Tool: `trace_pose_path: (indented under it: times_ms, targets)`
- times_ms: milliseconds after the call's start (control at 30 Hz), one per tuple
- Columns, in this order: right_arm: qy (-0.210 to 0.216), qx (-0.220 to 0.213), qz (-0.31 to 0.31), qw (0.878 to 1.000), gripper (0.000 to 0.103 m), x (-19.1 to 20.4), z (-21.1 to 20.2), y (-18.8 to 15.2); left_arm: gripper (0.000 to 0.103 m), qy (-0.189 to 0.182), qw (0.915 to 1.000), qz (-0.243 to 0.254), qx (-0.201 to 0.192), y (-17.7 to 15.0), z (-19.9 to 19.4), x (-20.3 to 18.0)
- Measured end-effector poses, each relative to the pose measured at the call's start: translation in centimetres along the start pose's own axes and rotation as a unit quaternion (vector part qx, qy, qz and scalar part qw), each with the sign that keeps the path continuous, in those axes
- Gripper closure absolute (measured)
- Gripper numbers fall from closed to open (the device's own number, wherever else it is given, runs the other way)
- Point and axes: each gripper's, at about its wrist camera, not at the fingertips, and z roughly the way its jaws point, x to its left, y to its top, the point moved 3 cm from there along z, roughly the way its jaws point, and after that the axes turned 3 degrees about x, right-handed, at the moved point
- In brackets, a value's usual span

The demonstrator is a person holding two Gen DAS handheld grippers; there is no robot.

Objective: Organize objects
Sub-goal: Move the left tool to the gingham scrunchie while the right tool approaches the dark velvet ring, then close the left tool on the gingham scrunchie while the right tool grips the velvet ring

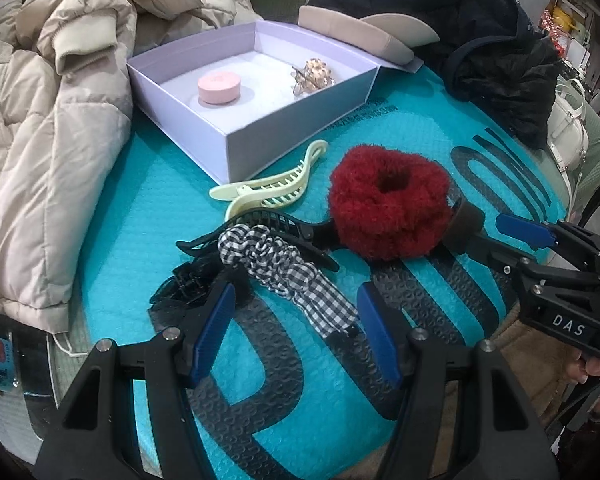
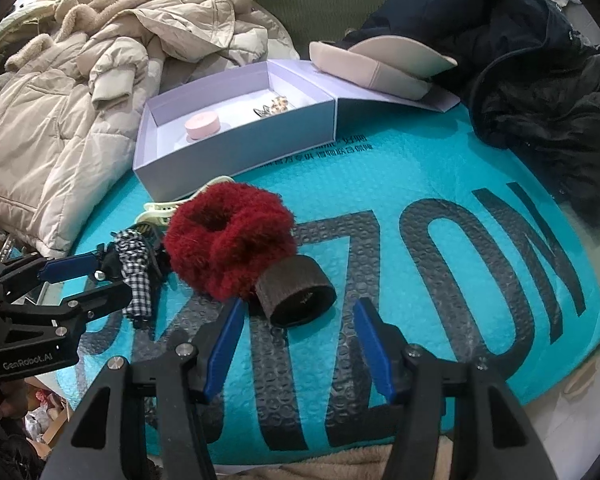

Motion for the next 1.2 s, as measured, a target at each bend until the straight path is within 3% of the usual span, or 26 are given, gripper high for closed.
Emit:
trace_pose_path:
  times_ms: [267, 367, 600, 667, 700, 1200]
  targets:
    - [0.007, 0.001, 0.003, 1.000, 0.043, -0.4, 1.9, 0.2, 0.043, -0.004, 1.0000, 0.002, 0.006, 0.2, 1.7, -0.1]
    - [0.007, 0.005, 0.002, 1.000, 0.043, -0.3, 2.3, 0.5, 0.053, -0.006, 0.9999, 0.005, 0.009, 0.2, 2.3, -0.2]
    - [0.014, 0.010, 0.007, 1.000, 0.043, -0.6, 2.7, 0.4, 0.062, -0.016, 0.9998, 0.010, 0.011, 0.1, 2.9, -0.5]
    - [0.024, 0.009, 0.013, 1.000, 0.054, -0.7, 2.7, 0.2, 0.064, -0.019, 0.9997, 0.013, 0.011, 0.0, 2.8, -0.6]
    - [0.032, 0.006, 0.014, 0.999, 0.054, -0.7, 2.6, 0.2, 0.064, -0.023, 0.9996, 0.013, 0.011, -0.1, 2.8, -0.7]
    - [0.028, -0.007, -0.005, 1.000, 0.057, -0.1, 1.4, -0.9, 0.065, -0.059, 0.9969, 0.046, 0.024, -2.0, 1.5, -2.2]
